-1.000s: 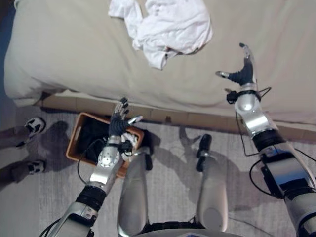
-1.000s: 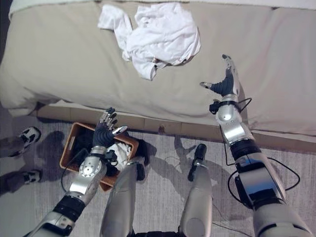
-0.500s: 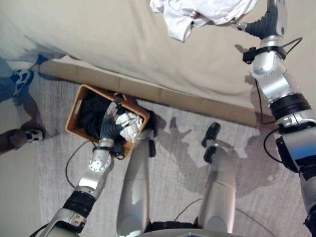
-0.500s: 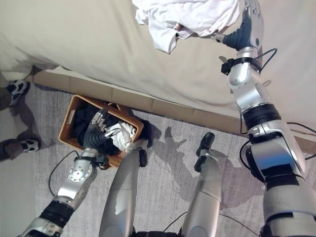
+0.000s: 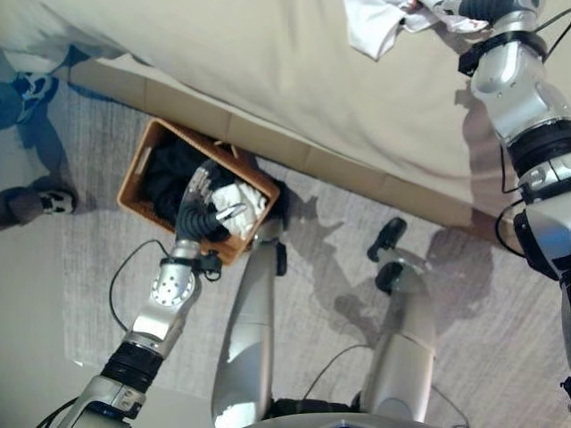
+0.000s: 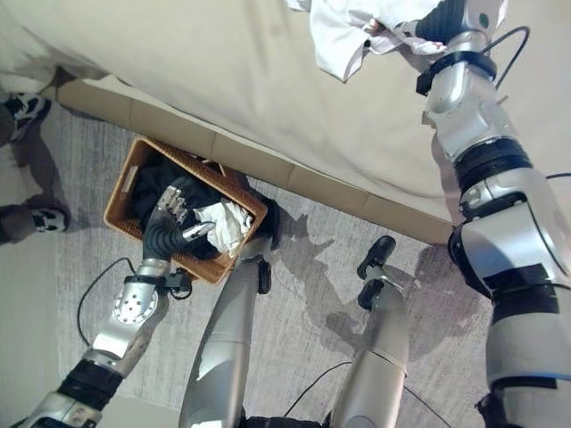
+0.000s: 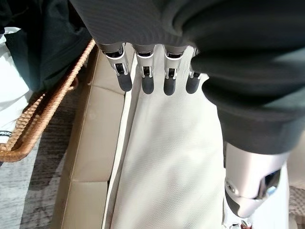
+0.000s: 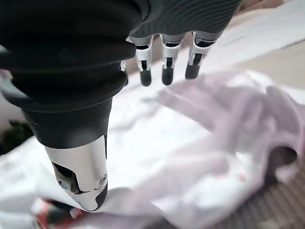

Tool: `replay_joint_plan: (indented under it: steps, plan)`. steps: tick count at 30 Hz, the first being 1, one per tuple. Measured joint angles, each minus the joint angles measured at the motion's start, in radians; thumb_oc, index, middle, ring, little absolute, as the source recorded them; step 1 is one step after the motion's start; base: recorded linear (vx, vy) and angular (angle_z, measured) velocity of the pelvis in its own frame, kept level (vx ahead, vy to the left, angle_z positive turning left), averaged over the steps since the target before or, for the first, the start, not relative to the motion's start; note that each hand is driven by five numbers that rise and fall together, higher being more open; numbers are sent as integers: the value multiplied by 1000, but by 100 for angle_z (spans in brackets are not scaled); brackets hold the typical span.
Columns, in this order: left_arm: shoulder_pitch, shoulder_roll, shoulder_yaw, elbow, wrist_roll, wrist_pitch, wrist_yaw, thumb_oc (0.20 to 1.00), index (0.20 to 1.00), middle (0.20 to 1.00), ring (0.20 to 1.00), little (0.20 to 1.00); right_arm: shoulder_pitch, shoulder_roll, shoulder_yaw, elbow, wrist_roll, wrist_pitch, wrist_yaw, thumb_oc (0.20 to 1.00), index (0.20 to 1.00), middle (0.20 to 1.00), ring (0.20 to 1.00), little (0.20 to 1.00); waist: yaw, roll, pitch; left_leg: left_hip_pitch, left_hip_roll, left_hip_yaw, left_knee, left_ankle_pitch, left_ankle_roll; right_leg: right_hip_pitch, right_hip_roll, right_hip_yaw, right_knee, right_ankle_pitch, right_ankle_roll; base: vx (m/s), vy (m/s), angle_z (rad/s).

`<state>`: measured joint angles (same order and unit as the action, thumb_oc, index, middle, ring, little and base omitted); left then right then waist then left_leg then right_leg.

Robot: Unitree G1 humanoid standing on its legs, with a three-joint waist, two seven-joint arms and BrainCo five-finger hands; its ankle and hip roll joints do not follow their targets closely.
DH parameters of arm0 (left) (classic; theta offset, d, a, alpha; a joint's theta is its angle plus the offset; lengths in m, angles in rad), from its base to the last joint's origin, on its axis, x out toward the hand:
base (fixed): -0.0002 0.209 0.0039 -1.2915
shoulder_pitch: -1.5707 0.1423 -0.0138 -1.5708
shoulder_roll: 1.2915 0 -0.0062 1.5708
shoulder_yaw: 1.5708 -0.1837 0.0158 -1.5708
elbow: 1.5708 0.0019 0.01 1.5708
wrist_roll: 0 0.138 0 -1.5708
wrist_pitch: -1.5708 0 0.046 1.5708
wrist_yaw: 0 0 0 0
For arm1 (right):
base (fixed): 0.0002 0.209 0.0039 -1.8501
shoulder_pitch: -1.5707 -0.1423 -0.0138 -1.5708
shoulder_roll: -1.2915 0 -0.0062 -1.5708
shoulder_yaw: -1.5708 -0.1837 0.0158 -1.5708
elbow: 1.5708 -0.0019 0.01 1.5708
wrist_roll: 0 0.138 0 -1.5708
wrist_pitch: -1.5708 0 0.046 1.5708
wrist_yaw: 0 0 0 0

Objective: Pick up clothes into the bucket

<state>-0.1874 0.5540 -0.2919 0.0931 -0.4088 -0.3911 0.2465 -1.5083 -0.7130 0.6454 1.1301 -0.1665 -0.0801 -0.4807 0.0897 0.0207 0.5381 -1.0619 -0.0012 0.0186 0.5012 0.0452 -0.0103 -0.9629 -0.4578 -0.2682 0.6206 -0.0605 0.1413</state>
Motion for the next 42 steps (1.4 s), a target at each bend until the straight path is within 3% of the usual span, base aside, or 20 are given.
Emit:
replay_joint_plan:
  steps: [8, 9, 10, 12, 30, 36, 37, 38, 39, 40, 42]
  plan:
    - [2, 21, 1, -37, -50, -7, -22, 1000, 1000, 1000, 1000, 1000, -85, -37, 65, 122, 45, -2, 102, 1000, 1000, 1000, 1000, 1000, 19, 0, 0, -44, -12, -7, 2, 12, -2, -48, -16, 0, 24, -7, -6, 3, 15, 4]
    - [2, 21, 1, -38, -56, -7, -23, 1000, 1000, 1000, 1000, 1000, -88, -44, 70, 121, 51, -3, 108, 893, 893, 893, 893, 893, 21, 0, 0, -47, -13, -8, 2, 13, -3, -51, -17, 0, 26, -8, -6, 4, 23, 6]
    - [2, 21, 2, -41, -67, -7, -28, 1000, 1000, 1000, 1000, 1000, -96, -56, 79, 123, 63, -2, 126, 555, 555, 555, 555, 555, 23, 0, 0, -53, -14, -9, 2, 14, -3, -58, -18, 0, 29, -8, -7, 4, 22, 3]
    - [2, 21, 1, -42, -79, -7, -35, 1000, 1000, 1000, 1000, 1000, -106, -67, 82, 126, 76, -3, 141, 200, 200, 200, 200, 200, 28, 0, 0, -59, -15, -8, 3, 15, -3, -67, -19, 4, 31, -8, -7, 0, 0, 0]
    - [-2, 11, 0, -74, -87, -7, -48, 1000, 1000, 1000, 1000, 1000, -131, -84, 73, 81, 133, -7, 147, 200, 200, 200, 200, 200, 27, -1, -1, -100, -2, 8, 48, 9, -11, -121, -11, 35, 63, -16, -12, 3, 5, -1]
    - [-9, -15, 1, -71, -86, -9, -43, 1000, 1000, 1000, 1000, 1000, -11, -72, 66, -32, 176, -34, 165, 200, 200, 200, 200, 200, 8, -7, -4, -37, 7, 9, 40, 2, -15, -57, 2, 36, 37, -10, -9, -16, -25, -6]
    - [0, -20, 9, -77, -87, -8, -41, 1000, 1000, 1000, 1000, 1000, 54, -103, 33, -167, 212, -24, 165, 200, 200, 200, 200, 200, -14, -18, 1, -21, 21, 17, 38, 1, -19, -35, 10, 26, 37, -7, -12, -53, -74, -3]
    - [9, -29, 22, -63, -86, -8, -41, 1000, 1000, 1000, 1000, 1000, 128, -112, -11, -273, 227, -28, 168, 200, 200, 200, 200, 200, -6, -20, 1, -7, 23, 9, 37, 0, -19, -13, 15, 18, 25, -5, -14, -31, -51, -12]
    - [-4, -54, 27, 16, -91, -4, -39, 1000, 1000, 1000, 1000, 1000, 292, -78, -104, -402, 262, -73, 167, 200, 200, 200, 200, 200, -1, -41, 3, 66, 36, 4, 31, 2, -17, 70, 31, 5, -14, 11, -11, -5, -36, -19]
    - [3, -53, 26, 40, -98, -3, -35, 1000, 1000, 1000, 1000, 1000, 338, -45, -103, -402, 279, -94, 167, 200, 200, 200, 200, 200, -4, -62, -9, 102, 37, 6, 22, 0, -17, 101, 36, 6, -28, 12, -7, 4, -58, -20]
    - [11, -55, 28, 40, -98, -11, -38, 1000, 1000, 1000, 1000, 1000, 418, -11, -136, -427, 329, -123, 168, 200, 200, 200, 200, 200, -21, -70, -18, 182, 37, 7, -17, -18, -21, 183, 44, -2, -60, 4, -5, 23, -44, -1]
